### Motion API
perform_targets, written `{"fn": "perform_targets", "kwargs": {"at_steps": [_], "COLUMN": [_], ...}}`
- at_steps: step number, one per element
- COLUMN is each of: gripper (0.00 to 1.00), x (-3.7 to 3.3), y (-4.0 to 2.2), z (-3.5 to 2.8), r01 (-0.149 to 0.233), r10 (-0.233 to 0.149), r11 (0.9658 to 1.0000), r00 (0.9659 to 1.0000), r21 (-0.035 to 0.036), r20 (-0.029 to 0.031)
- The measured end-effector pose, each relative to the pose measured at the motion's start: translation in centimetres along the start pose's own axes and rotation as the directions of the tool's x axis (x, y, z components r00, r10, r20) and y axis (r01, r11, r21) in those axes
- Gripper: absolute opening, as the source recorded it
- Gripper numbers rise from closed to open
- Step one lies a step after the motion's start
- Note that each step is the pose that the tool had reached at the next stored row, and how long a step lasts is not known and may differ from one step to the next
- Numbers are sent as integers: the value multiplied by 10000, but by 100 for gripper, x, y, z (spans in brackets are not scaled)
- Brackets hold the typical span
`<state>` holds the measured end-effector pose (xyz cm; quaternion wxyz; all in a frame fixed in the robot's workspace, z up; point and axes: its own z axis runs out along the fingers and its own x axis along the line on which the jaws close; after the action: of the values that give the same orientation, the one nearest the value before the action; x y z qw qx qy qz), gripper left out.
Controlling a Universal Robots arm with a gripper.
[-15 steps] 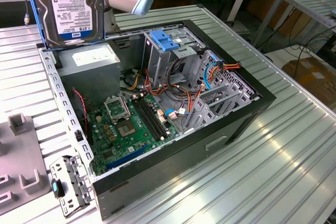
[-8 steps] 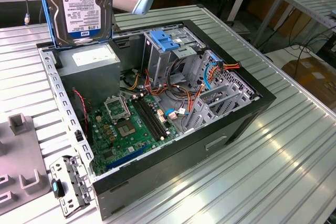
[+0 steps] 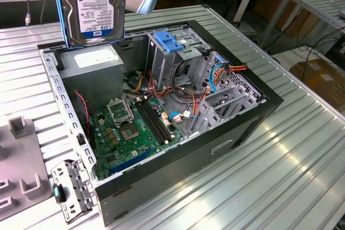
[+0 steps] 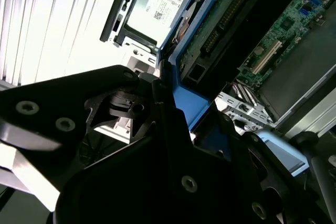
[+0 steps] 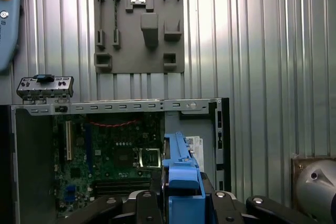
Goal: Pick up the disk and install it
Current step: 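Pick up the disk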
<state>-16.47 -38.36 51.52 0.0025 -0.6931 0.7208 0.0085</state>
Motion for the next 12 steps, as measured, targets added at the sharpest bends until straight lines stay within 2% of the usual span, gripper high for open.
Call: {"fn": "perform_targets", "kwargs": {"at_steps": [8,12], "gripper": [37,37], "x": [52,59], "y": [-66,-163], "z": [-2,-3], "r01": [-3,-14], "r10": [3,14], "r11": [10000,10000], "r00": [10000,10000], "r21": [-2,-2], "r20": [-2,-1]}}
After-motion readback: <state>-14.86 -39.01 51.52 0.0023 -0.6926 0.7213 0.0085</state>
